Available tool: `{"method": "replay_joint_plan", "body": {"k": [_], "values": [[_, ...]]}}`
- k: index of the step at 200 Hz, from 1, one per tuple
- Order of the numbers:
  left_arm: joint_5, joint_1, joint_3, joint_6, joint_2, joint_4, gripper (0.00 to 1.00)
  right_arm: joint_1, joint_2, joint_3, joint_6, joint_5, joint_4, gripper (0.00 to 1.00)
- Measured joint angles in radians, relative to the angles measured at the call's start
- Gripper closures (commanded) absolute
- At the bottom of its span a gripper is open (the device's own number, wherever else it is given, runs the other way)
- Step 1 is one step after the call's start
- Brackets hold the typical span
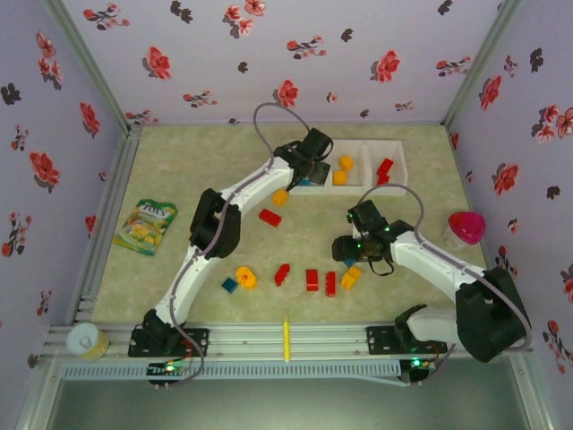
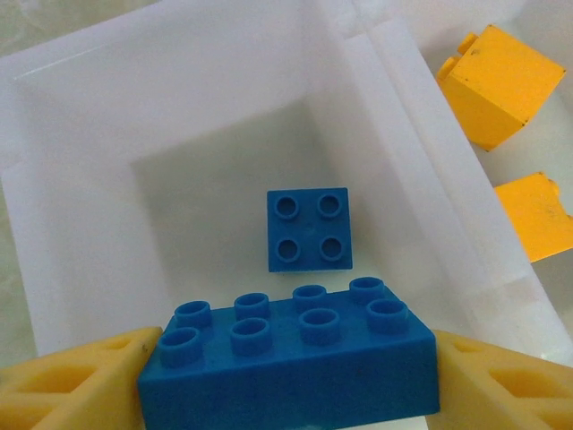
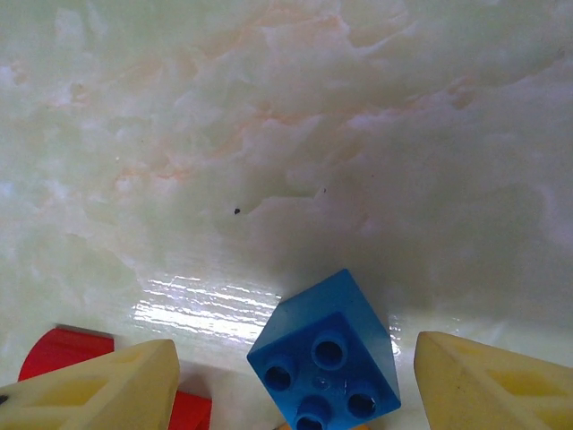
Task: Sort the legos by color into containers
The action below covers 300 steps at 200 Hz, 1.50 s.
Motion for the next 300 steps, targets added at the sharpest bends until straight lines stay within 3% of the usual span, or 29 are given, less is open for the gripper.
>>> {"method": "replay_joint_plan", "body": {"k": [63, 142, 231, 300], "values": [[0.0, 0.0, 0.009, 0.006, 0.0, -0.006, 0.24, 0.025, 0.034, 0.0, 0.011, 0.001, -0.004, 0.3], [-0.009, 0.0, -0.006, 0.006, -0.024, -0.006, 0.24, 0.032, 0.081, 0.0, 0.016, 0.032, -0.011, 0.39], [-0.045, -0.001, -0.311, 0.005, -0.335, 0.033, 0.22, 0.034, 0.13, 0.035, 0.009, 0.095, -0.009, 0.66], [-0.074, -0.001, -0.608, -0.024, -0.508, 0.083, 0.22, 0.027, 0.146, 0.155, -0.035, 0.117, -0.012, 0.69]]}}
